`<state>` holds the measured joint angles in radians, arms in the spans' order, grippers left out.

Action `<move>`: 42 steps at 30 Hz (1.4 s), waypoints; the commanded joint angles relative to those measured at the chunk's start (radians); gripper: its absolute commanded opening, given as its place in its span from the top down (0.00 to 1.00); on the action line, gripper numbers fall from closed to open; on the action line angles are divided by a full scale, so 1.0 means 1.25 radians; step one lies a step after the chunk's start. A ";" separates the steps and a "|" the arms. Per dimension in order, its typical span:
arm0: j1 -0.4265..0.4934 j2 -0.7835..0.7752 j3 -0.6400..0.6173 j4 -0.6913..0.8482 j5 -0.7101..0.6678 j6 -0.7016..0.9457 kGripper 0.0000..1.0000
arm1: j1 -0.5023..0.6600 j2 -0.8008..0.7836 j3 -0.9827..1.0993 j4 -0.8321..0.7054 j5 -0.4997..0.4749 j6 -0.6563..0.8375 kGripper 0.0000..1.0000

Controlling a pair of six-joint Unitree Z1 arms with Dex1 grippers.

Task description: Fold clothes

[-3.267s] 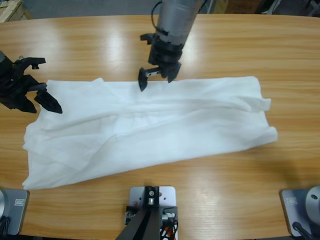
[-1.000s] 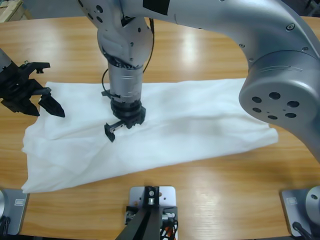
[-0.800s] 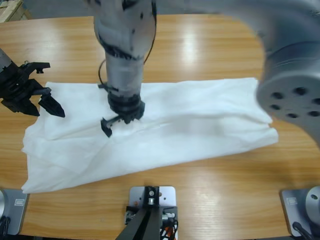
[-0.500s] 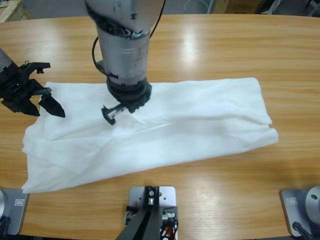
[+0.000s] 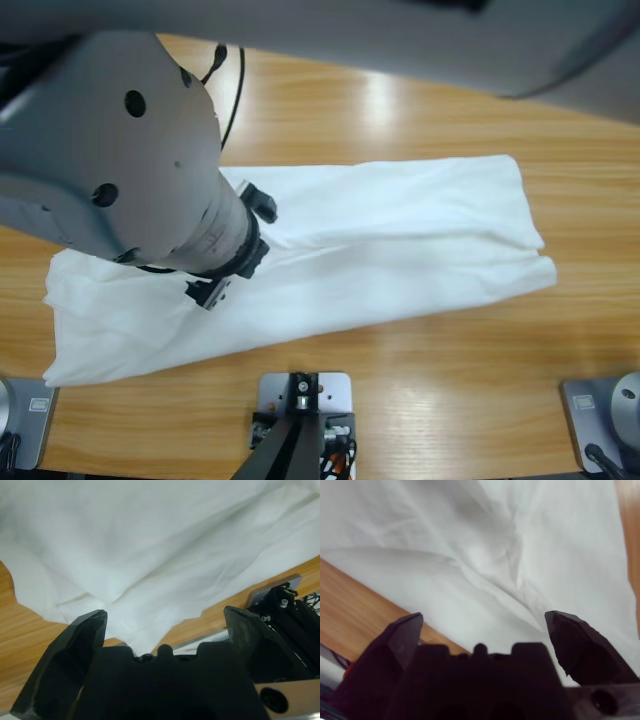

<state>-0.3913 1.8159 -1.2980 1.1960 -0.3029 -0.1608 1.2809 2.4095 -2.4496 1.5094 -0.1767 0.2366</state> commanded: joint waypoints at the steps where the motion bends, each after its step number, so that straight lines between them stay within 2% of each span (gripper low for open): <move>1: -0.009 0.038 0.018 -0.008 0.009 -0.006 0.09 | 0.039 0.111 -0.082 0.045 -0.035 -0.025 0.00; 23: -0.006 0.048 0.017 -0.009 0.022 -0.014 0.09 | 0.055 0.237 -0.151 0.052 -0.084 -0.030 0.01; 27: 0.042 0.051 0.017 -0.009 0.062 -0.031 0.09 | 0.055 0.245 -0.165 0.058 -0.094 -0.036 0.01; 33: 0.174 0.032 0.016 -0.009 0.082 -0.041 0.09 | 0.054 0.252 -0.207 0.069 -0.109 -0.058 0.01; 42: 0.183 0.045 0.014 -0.011 0.082 -0.040 0.09 | 0.033 0.248 -0.252 0.079 -0.116 -0.086 0.01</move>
<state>-0.1756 1.8299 -1.2980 1.1930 -0.2126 -0.2041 1.3395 2.6572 -2.6268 1.5097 -0.2977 0.1579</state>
